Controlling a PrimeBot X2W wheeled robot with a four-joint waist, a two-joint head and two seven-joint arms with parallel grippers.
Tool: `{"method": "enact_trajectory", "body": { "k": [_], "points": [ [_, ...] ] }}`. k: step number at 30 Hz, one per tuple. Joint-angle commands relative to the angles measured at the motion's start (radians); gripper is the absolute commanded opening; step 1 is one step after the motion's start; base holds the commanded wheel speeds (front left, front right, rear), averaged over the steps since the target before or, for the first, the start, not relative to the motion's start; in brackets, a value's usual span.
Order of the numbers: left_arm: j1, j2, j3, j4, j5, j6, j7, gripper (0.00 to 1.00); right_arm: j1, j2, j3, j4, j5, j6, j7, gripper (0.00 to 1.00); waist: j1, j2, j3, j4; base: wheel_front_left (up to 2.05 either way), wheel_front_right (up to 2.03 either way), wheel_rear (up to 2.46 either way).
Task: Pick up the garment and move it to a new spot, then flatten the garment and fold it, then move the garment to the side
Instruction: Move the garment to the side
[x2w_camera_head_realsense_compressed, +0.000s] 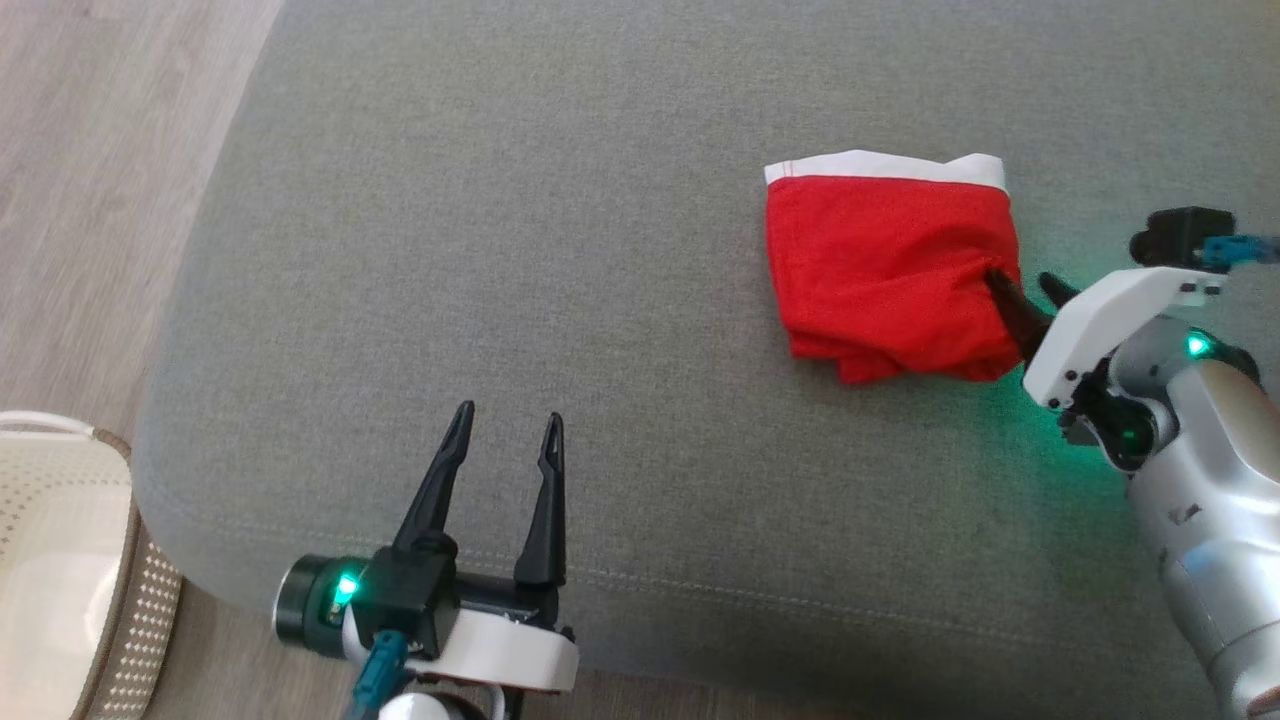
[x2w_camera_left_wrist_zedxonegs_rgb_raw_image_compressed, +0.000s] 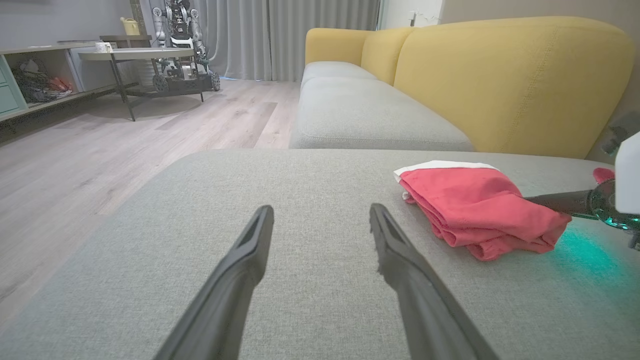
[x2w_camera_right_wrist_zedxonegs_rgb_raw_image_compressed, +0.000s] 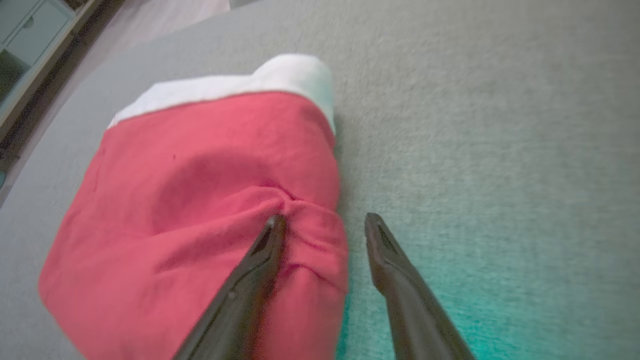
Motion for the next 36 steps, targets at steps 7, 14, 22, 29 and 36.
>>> {"method": "enact_trajectory", "body": {
  "k": [7, 14, 22, 29, 36],
  "points": [
    [-0.043, -0.005, 0.018, -0.02, -0.005, 0.009, -0.005, 1.0, -0.051, -0.029, 0.099, 0.023, 0.057, 0.0, 0.021, 0.0, 0.0, 0.0, 0.006, -0.006, 0.0, 0.0, 0.0],
    [-0.046, -0.005, 0.031, -0.023, 0.002, 0.003, -0.005, 1.0, -0.085, -0.107, 0.18, 0.0, 0.057, 0.0, -0.053, 0.0, 0.0, 0.0, 0.01, -0.069, 0.0, 0.0, 0.0],
    [-0.056, -0.005, 0.041, -0.026, 0.016, -0.007, -0.005, 1.0, -0.123, -0.25, 0.238, -0.03, 0.071, 0.0, -0.064, 0.0, 0.0, 0.0, 0.022, -0.158, 0.0, 0.0, 0.0],
    [-0.059, -0.005, 0.051, -0.025, 0.034, -0.018, -0.005, 1.0, -0.128, -0.346, 0.258, -0.046, 0.075, 0.0, -0.065, 0.0, 0.0, 0.0, 0.023, -0.225, 0.0, 0.0, 0.0],
    [-0.056, -0.005, 0.064, -0.031, 0.042, -0.019, -0.005, 1.0, -0.134, -0.396, 0.27, -0.06, 0.043, 0.0, -0.098, 0.0, 0.0, 0.0, 0.031, -0.268, 0.0, 0.0, 0.0]
  ]
}}
